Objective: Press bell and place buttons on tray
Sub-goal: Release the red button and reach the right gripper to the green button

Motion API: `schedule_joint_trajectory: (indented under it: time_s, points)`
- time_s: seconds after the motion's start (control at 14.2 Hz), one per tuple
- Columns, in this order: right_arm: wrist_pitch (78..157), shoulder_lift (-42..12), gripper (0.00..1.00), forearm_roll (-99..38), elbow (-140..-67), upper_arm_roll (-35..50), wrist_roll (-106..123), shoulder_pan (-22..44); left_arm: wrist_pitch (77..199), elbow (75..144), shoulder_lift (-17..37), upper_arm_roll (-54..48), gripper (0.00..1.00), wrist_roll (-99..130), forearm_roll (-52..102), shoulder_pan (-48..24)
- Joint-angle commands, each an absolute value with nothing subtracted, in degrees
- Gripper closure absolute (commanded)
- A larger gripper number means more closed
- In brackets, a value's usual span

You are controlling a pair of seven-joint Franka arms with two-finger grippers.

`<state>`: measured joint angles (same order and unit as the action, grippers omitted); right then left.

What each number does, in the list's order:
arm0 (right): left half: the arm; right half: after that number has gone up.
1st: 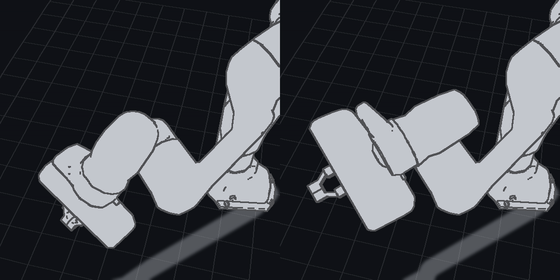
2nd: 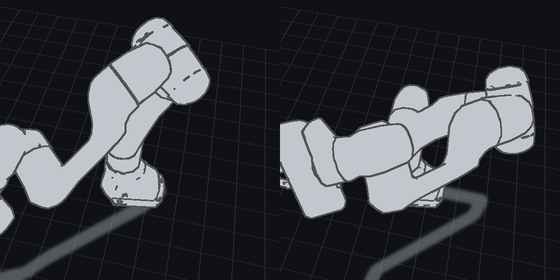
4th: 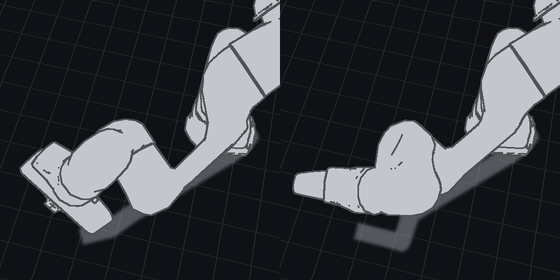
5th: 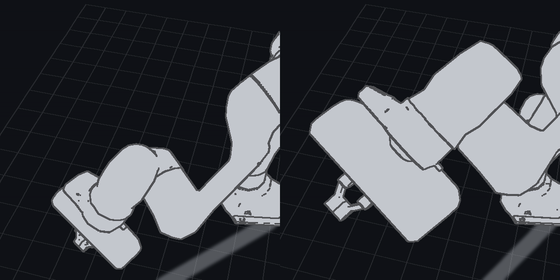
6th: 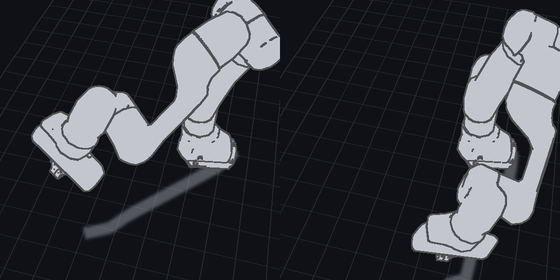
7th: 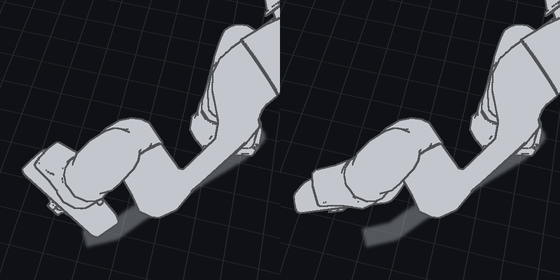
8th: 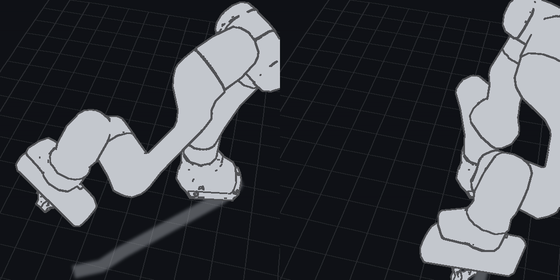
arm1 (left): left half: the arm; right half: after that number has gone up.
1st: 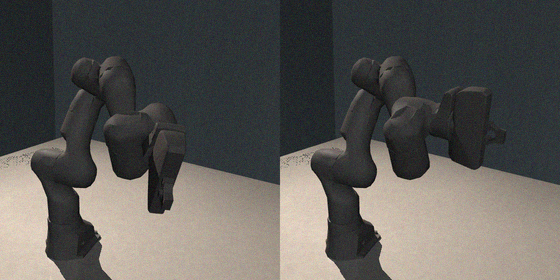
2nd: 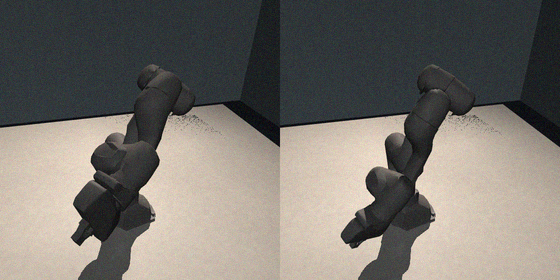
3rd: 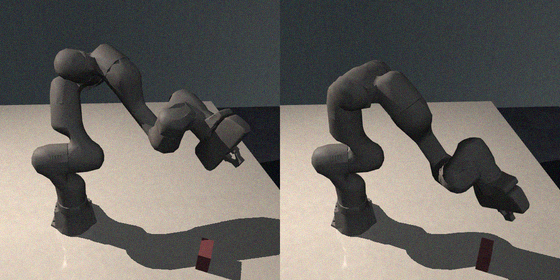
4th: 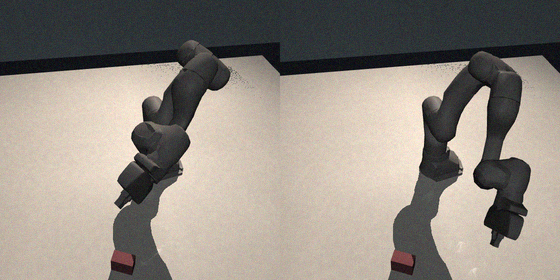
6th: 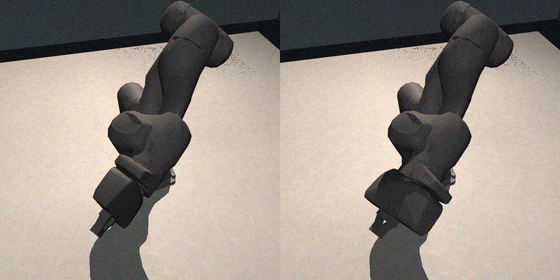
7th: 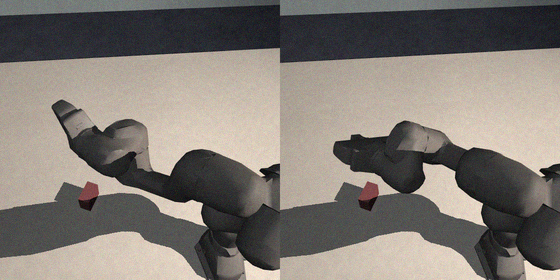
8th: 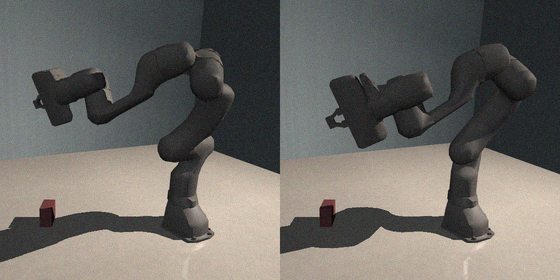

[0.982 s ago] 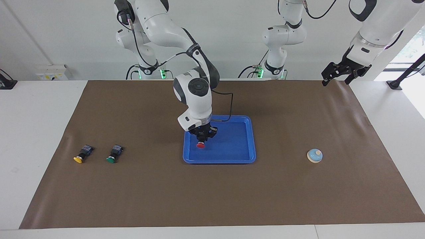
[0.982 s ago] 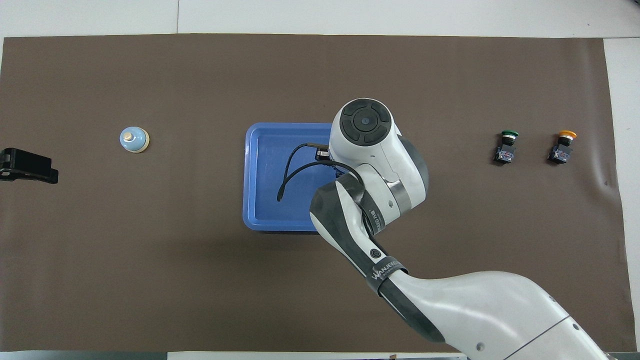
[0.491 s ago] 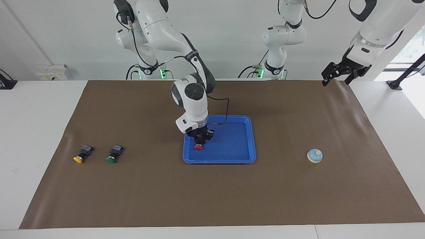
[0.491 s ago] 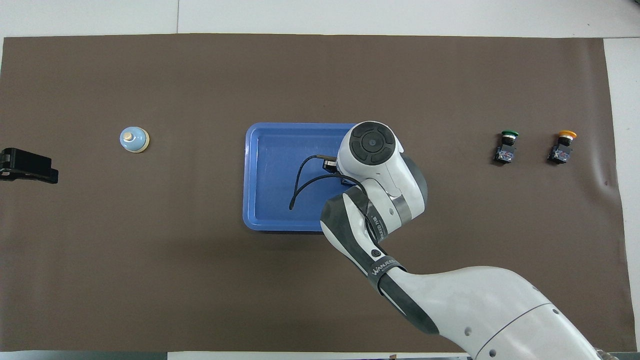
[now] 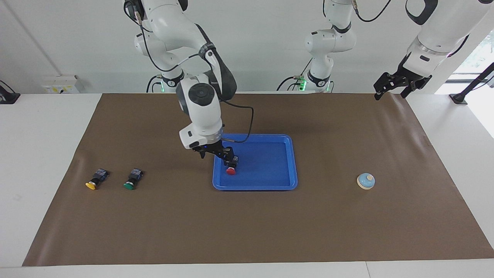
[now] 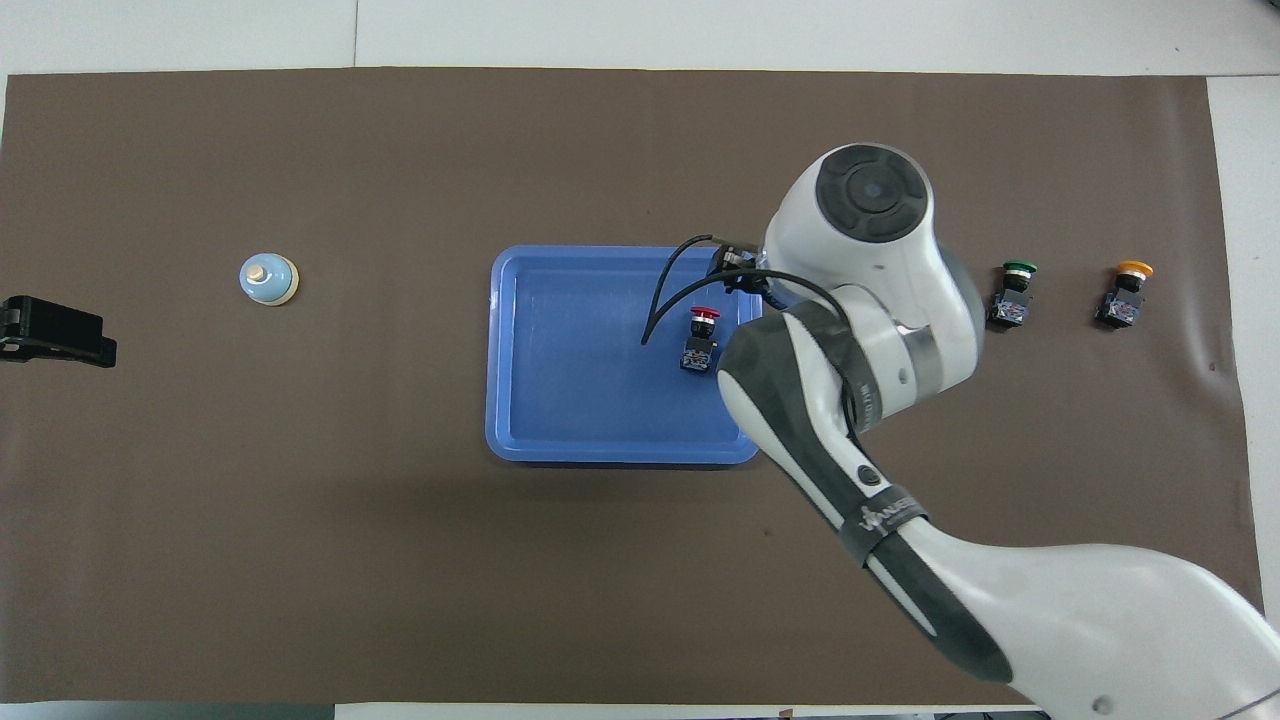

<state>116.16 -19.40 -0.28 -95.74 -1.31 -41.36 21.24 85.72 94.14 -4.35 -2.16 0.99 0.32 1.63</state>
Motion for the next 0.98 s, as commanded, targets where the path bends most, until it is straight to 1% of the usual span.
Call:
schedule_joint_trajectory:
  time_s: [0.0, 0.21, 0.42, 0.56, 0.77, 0.91]
  points:
    - [112.51, -18.11, 0.0, -0.18, -94.4, -0.88, -30.98, 13.91, 84.46, 93.51, -4.57, -1.85, 0.0, 0.53, 0.97, 1.58]
    - [111.88, -17.67, 0.0, 2.71, -95.62, -0.97, -21.3, 6.62, 84.55, 93.43, -4.57, -1.85, 0.0, 0.53, 0.97, 1.58]
    - [114.86, -16.88, 0.0, 2.9, -99.3, -0.88, -13.29, 0.46, 84.46, 93.43, -4.57, -1.85, 0.0, 0.53, 0.97, 1.58]
    - [120.03, -16.61, 0.0, 2.9, -104.12, -0.97, -9.6, -2.53, 84.46, 93.43, -4.57, -1.85, 0.0, 0.53, 0.97, 1.58]
    - [131.54, -17.31, 0.0, 2.9, -111.16, -0.88, -6.86, -4.83, 84.46, 93.43, -4.57, -1.85, 0.0, 0.53, 0.97, 1.58]
    - [134.11, -18.45, 0.0, 2.9, -112.06, -0.88, -7.29, -4.75, 84.55, 93.43, -4.57, -1.85, 0.0, 0.53, 0.97, 1.58]
